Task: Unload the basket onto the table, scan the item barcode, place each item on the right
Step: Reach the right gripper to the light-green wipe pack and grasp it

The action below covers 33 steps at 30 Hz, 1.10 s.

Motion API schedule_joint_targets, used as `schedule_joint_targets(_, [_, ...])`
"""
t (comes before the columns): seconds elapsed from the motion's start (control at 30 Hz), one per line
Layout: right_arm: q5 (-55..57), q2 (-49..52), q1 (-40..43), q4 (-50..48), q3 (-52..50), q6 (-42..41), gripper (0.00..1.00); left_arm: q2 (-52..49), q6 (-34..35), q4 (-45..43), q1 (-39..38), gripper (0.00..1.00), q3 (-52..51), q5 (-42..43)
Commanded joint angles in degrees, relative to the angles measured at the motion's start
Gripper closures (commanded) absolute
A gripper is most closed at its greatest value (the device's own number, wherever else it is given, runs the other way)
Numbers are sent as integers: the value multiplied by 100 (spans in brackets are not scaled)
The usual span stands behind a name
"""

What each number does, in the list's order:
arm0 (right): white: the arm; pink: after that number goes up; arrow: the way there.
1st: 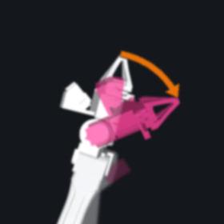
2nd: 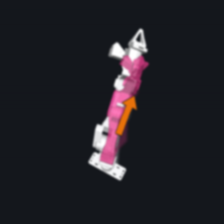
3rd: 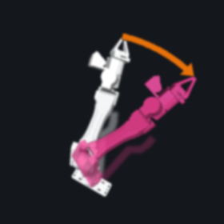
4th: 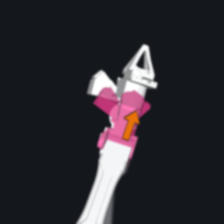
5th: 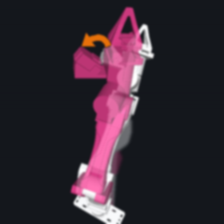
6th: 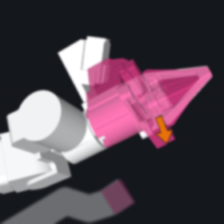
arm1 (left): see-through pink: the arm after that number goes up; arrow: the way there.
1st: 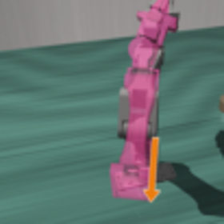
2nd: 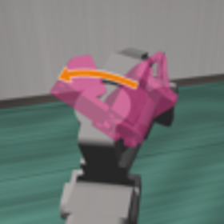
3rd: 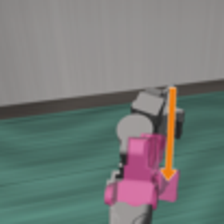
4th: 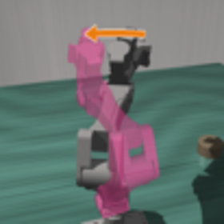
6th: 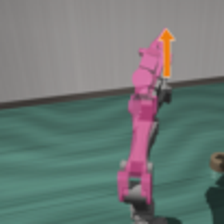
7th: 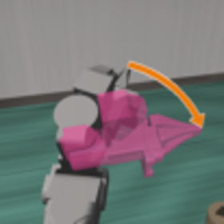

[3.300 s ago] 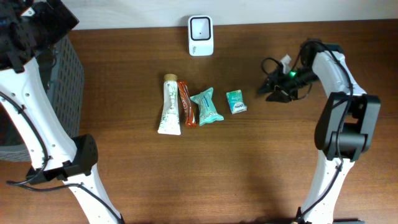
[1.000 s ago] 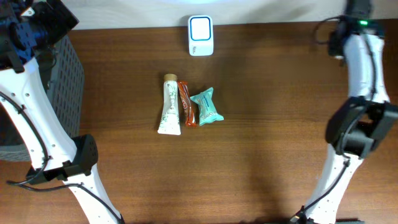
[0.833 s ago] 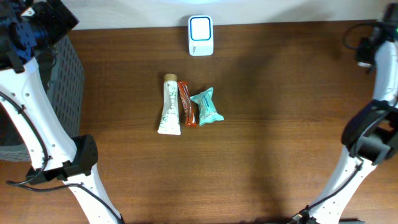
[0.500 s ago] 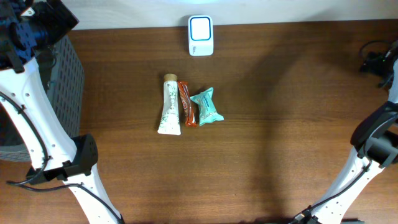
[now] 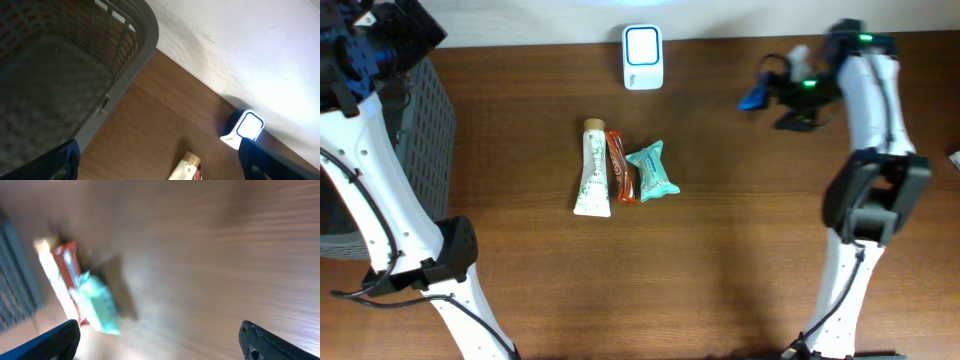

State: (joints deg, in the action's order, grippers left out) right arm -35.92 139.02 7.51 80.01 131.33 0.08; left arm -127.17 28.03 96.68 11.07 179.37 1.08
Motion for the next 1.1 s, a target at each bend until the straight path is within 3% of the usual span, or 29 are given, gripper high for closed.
schedule_joint_targets(0.0, [103, 66, -804, 243, -28, 157, 1, 109, -92, 2, 46, 1, 24, 20])
schedule_joint_targets(0.13, [289, 114, -1600, 339, -31, 68, 1, 109, -92, 2, 46, 1, 26, 20])
schedule_joint_targets(0.23, [1274, 114, -2258, 339, -28, -46, 0, 109, -92, 2, 46, 1, 26, 20])
schedule_joint_targets(0.37, [2693, 114, -2931, 339, -31, -400, 8, 109, -92, 0, 46, 1, 26, 20])
schedule_joint_targets(0.5, [3176, 120, -3425, 219, -31, -411, 12, 111, -92, 2, 46, 1, 26, 20])
schedule_joint_targets(0.6, [3609, 120, -3652, 50, -28, -754, 19, 109, -92, 2, 46, 1, 26, 20])
schedule_joint_targets(0.9, [3620, 479, -3744, -74, -31, -813, 21, 111, -92, 2, 46, 1, 24, 20])
schedule_joint_targets(1.07, [3687, 575, -3773, -164, -31, -920, 48, 109, -92, 2, 46, 1, 26, 20])
